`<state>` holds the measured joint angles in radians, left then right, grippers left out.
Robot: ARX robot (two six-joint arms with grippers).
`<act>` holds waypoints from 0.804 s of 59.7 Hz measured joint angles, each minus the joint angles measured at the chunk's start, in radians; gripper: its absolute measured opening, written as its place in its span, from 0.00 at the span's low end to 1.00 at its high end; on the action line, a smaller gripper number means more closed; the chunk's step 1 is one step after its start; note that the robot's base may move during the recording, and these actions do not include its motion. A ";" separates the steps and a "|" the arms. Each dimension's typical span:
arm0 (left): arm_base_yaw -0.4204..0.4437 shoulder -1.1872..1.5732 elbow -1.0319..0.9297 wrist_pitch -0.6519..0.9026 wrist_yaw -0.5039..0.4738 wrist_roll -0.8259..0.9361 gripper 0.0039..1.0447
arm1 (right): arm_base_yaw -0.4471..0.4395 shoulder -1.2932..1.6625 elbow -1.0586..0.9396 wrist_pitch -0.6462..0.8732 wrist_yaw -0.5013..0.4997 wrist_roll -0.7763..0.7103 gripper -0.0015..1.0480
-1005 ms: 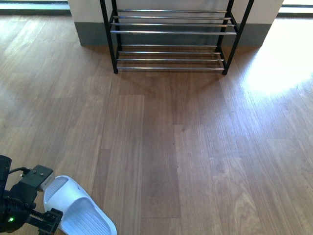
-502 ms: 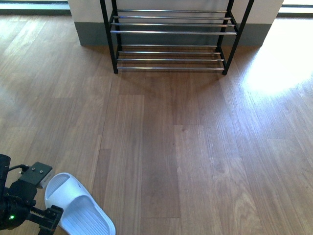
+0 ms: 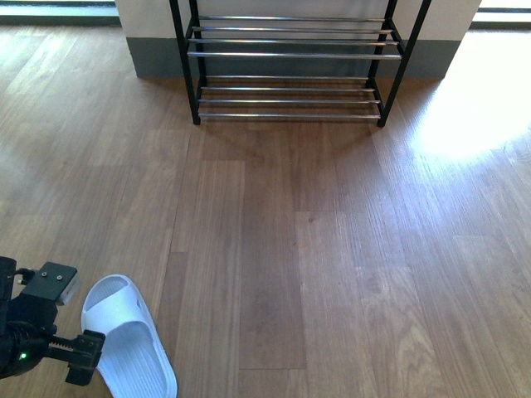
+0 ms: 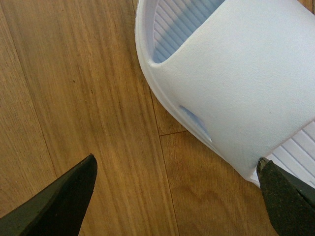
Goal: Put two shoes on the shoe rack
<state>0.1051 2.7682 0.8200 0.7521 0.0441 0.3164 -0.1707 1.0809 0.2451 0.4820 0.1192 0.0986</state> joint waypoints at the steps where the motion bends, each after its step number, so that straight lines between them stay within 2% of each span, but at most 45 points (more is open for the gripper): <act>1: 0.000 0.000 0.000 -0.007 0.010 0.000 0.91 | 0.000 0.000 0.000 0.000 0.000 0.000 0.01; 7: 0.003 0.000 0.002 -0.058 0.077 0.021 0.91 | 0.000 0.000 0.000 0.000 0.000 0.000 0.01; 13: 0.004 0.000 0.003 -0.089 0.095 0.043 0.91 | 0.000 0.000 0.000 0.000 0.000 0.000 0.01; 32: 0.003 0.000 0.005 -0.056 0.015 0.054 0.91 | 0.000 0.000 0.000 0.000 0.000 0.000 0.01; 48: 0.000 0.000 0.003 -0.031 0.005 0.038 0.91 | 0.000 0.000 0.000 0.000 0.000 0.000 0.01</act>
<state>0.1055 2.7682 0.8234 0.7216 0.0490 0.3542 -0.1707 1.0809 0.2451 0.4820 0.1196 0.0986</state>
